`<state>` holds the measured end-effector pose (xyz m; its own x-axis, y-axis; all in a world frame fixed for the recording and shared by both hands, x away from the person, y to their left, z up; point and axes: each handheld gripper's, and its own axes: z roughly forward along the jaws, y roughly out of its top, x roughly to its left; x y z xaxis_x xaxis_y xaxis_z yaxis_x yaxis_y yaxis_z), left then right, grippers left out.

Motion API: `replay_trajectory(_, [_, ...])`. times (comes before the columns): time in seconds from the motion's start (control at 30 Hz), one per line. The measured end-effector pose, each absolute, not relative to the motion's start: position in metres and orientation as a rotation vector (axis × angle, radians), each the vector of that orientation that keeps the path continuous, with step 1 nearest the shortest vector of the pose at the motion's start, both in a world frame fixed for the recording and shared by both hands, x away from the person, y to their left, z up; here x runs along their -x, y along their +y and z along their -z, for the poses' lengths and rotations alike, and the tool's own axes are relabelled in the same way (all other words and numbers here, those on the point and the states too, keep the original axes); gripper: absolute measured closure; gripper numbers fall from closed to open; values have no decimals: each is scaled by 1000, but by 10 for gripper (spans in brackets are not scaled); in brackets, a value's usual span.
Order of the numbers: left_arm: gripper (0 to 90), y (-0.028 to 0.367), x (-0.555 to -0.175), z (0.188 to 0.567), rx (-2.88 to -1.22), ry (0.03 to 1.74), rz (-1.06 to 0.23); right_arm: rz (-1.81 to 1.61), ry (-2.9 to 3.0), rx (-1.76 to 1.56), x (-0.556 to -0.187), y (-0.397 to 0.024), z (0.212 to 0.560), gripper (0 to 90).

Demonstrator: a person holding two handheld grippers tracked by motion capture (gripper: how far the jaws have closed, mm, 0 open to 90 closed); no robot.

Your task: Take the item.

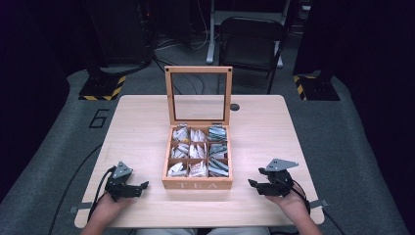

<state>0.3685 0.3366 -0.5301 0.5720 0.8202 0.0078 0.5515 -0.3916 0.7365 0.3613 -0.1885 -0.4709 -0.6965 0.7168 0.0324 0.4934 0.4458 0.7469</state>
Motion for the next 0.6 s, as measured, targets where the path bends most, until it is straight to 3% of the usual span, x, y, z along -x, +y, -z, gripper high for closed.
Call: replay_trajectory(0.6, [126, 337, -368, 530, -2099, 1092, -489, -1089, 2478, -968, -367, -173, 455, 404])
